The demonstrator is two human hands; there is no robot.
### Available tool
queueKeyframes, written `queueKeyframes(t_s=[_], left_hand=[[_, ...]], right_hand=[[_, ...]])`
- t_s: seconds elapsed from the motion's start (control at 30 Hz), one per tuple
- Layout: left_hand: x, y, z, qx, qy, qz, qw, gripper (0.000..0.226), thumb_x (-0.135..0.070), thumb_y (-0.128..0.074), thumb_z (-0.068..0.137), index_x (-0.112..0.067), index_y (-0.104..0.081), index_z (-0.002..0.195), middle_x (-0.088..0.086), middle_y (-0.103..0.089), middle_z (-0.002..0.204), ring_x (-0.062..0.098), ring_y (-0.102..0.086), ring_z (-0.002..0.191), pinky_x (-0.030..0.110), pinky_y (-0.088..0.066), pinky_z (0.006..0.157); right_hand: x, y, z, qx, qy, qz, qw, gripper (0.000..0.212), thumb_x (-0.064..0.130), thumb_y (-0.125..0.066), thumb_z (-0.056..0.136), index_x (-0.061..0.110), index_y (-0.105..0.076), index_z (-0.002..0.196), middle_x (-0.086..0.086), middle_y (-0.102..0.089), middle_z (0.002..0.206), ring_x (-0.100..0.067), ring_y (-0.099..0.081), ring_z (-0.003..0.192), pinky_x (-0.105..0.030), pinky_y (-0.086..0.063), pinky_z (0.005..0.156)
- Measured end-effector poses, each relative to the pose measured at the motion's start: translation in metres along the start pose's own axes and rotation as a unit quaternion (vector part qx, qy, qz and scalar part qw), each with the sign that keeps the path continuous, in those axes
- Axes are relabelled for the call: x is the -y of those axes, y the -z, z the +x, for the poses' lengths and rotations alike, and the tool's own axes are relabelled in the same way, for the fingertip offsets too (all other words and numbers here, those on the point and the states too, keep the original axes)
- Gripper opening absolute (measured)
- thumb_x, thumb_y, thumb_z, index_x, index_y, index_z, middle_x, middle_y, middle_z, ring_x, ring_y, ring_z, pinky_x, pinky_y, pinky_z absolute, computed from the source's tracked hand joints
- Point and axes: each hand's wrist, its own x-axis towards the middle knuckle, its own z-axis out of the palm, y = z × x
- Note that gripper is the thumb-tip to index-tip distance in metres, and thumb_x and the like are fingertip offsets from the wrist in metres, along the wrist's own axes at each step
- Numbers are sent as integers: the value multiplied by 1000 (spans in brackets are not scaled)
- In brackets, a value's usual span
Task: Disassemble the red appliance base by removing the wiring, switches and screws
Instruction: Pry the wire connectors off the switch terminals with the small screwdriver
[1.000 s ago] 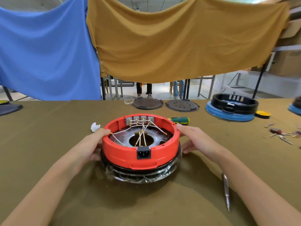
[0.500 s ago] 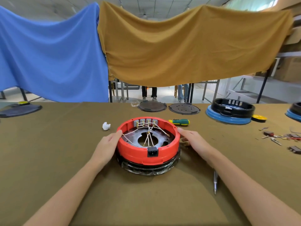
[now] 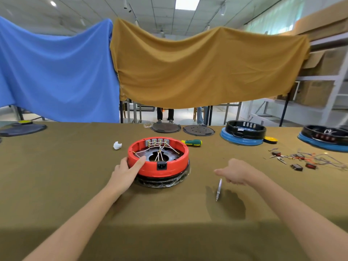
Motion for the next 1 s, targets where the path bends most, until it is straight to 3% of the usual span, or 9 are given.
queueKeyframes(t_s=[0.1, 0.27, 0.4, 0.53, 0.6, 0.7, 0.87, 0.93, 1.0], left_hand=[[-12, -11, -6, -26, 40, 3, 999, 113, -89, -43, 57, -25, -30, 150, 14, -38, 147, 32, -35, 138, 49, -26, 116], [-14, -21, -13, -81, 48, 54, 994, 105, -82, -40, 65, -22, -28, 151, 16, -39, 147, 35, -35, 137, 47, -24, 116], [-14, -19, -9, -73, 59, 31, 995, 99, -76, -40, 61, -27, -34, 147, 11, -42, 143, 33, -38, 135, 48, -26, 115], [-10, -10, 2, -29, 57, -21, 998, 76, -65, -50, 68, -30, -45, 135, 0, -54, 132, 26, -49, 124, 43, -36, 108], [-11, -4, 8, 0, 47, -44, 998, 53, -55, -53, 77, -31, -52, 124, -7, -60, 121, 15, -56, 110, 32, -43, 90], [-12, 8, 18, 48, 29, -22, 998, 36, -48, -49, 75, -31, -57, 105, -13, -62, 103, 2, -55, 92, 24, -37, 70], [-7, 37, 37, 117, 13, 28, 993, 34, -44, -48, 67, -28, -62, 94, -6, -61, 88, 14, -58, 87, 33, -44, 88], [-7, 49, 42, 170, 6, 17, 985, 35, -42, -49, 66, -33, -68, 93, -6, -60, 85, 11, -58, 83, 32, -47, 87], [-5, 54, 50, 207, 3, -13, 978, 42, -37, -48, 73, -41, -68, 109, -7, -63, 91, 10, -60, 87, 28, -47, 85]], right_hand=[[-2, -12, -10, 59, -11, 5, 998, 48, 53, -61, 88, 12, -63, 64, 0, -59, 52, -17, -47, 44, -24, -42, 53], [3, -25, -10, 104, -21, 138, 985, 21, 19, -60, 89, 6, -61, 73, -3, -55, 55, -13, -41, 40, -21, -30, 36], [1, -17, -8, 141, -6, 216, 966, 28, 25, -50, 99, 9, -54, 76, 0, -49, 57, -9, -40, 42, -19, -29, 40], [16, -20, -1, 119, 61, 372, 919, 22, 20, -37, 100, 12, -46, 81, -1, -48, 63, -13, -41, 53, -26, -36, 53], [33, -23, 6, 72, 72, 421, 901, 23, 20, -34, 100, 12, -46, 82, -1, -52, 63, -16, -45, 56, -28, -40, 54], [62, -25, 24, -8, 90, 427, 900, 20, 25, -42, 104, 10, -54, 97, -5, -62, 81, -18, -58, 71, -28, -50, 60], [86, -28, 65, -48, 99, 431, 896, 27, 31, -58, 98, 10, -55, 115, -7, -64, 108, -18, -63, 100, -34, -57, 82], [91, -28, 79, -28, 92, 452, 887, 29, 30, -61, 97, 10, -55, 117, -7, -65, 111, -18, -64, 101, -33, -57, 79], [94, -31, 88, -7, 94, 466, 880, 31, 31, -62, 97, 10, -55, 118, -7, -66, 112, -17, -66, 101, -28, -56, 71]])
